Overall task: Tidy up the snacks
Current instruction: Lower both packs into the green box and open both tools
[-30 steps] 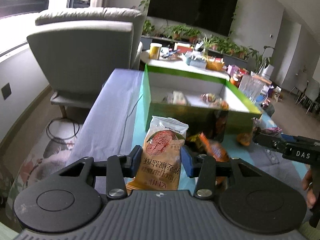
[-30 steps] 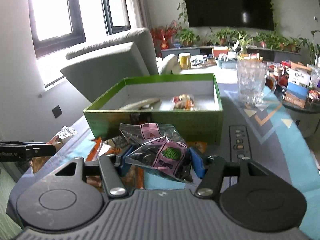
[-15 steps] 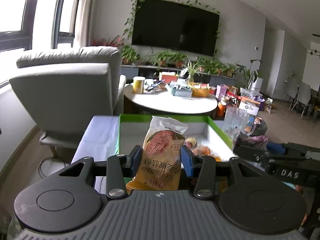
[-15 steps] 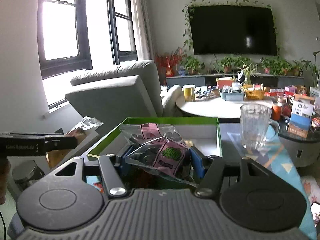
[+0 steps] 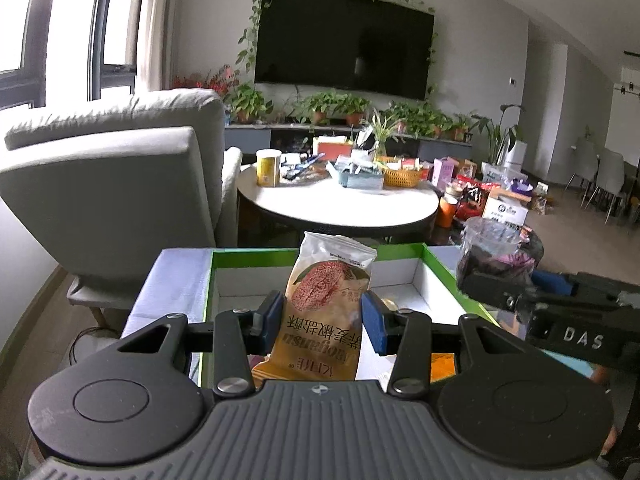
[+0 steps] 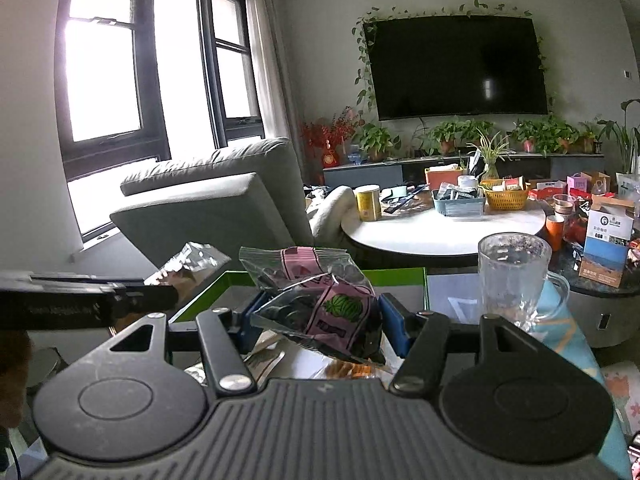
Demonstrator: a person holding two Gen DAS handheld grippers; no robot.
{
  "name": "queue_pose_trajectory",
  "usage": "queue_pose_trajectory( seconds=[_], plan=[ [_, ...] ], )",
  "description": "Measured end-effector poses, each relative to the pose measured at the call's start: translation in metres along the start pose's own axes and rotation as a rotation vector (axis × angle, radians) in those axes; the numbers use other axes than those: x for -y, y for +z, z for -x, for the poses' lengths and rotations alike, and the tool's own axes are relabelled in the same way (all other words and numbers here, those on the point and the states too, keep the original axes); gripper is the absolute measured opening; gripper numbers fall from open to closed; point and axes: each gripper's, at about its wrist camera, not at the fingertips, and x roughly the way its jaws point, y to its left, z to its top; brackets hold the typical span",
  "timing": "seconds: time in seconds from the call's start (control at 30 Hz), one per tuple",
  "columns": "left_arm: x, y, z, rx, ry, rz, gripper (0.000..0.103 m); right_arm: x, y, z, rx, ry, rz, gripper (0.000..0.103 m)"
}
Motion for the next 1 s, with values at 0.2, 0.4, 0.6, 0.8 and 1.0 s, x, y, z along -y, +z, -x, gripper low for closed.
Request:
queue_pose_trajectory(
  seconds=[0.2,0.4,0.6,0.8,1.0],
  plan=[
    [-0.001,-0.004,-0.037,-0.054,0.004,0.022,0.04,0.007,0.0,-0.023,-0.015,-0.004,-0.01,0.06],
    [-0.004,-0.01,-0.066,-0.103,0.013,0.032,0.04,0.013,-0.004,-0.044,-0.048,-0.006,-0.017,0.06],
    [-0.007,-0.014,-0.08,-0.134,0.018,0.033,0.04,0.017,-0.012,-0.058,-0.092,-0.017,-0.021,0.06],
    [-0.012,-0.017,-0.087,-0.16,0.024,0.035,0.041,0.016,-0.017,-0.064,-0.123,-0.017,-0.023,0.06],
    [-0.016,-0.02,-0.086,-0.189,0.03,0.053,0.044,0.016,-0.023,-0.069,-0.175,-0.048,-0.028,0.061]
  ],
)
